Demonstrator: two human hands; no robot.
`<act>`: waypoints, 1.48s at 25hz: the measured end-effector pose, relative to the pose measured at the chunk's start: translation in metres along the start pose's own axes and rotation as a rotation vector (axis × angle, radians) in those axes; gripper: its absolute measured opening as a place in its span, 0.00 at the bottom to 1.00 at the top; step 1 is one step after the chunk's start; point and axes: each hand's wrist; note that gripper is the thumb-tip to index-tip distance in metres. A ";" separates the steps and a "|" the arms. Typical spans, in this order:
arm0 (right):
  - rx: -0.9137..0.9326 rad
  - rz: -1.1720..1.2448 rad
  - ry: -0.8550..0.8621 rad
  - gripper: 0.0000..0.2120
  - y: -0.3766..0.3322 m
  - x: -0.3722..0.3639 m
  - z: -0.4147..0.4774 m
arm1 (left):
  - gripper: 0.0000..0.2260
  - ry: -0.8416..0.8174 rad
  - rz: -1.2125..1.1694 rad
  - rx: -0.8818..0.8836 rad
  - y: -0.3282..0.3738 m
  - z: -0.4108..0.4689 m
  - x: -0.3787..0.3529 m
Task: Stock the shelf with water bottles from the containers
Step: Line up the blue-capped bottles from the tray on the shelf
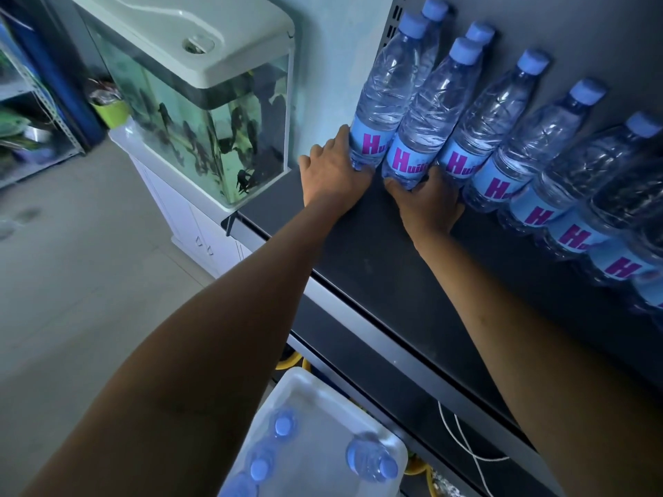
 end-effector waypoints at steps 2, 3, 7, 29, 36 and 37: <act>-0.010 0.001 0.005 0.34 -0.002 0.000 0.000 | 0.20 -0.009 0.006 0.002 0.000 0.000 0.000; -0.016 0.004 0.003 0.35 -0.003 0.000 0.000 | 0.21 -0.014 0.004 0.007 0.000 0.000 0.001; -0.050 0.015 -0.004 0.37 -0.002 -0.001 0.000 | 0.23 -0.041 -0.062 0.019 -0.001 -0.003 0.005; 0.299 0.255 -0.180 0.11 0.035 0.132 -0.322 | 0.18 -0.157 -0.367 0.325 -0.114 -0.349 0.159; 0.264 -0.044 -0.853 0.23 0.077 0.090 -0.433 | 0.28 -0.444 0.033 0.537 -0.179 -0.484 0.157; 0.305 -0.078 -0.896 0.24 0.079 0.084 -0.443 | 0.29 -0.478 0.082 0.527 -0.181 -0.495 0.157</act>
Point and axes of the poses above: each hand's wrist, its own z-axis towards the middle knuckle, its own x-axis out of the back of the hand, y = z × x, and after that the axes turned 9 degrees about y, right-handed
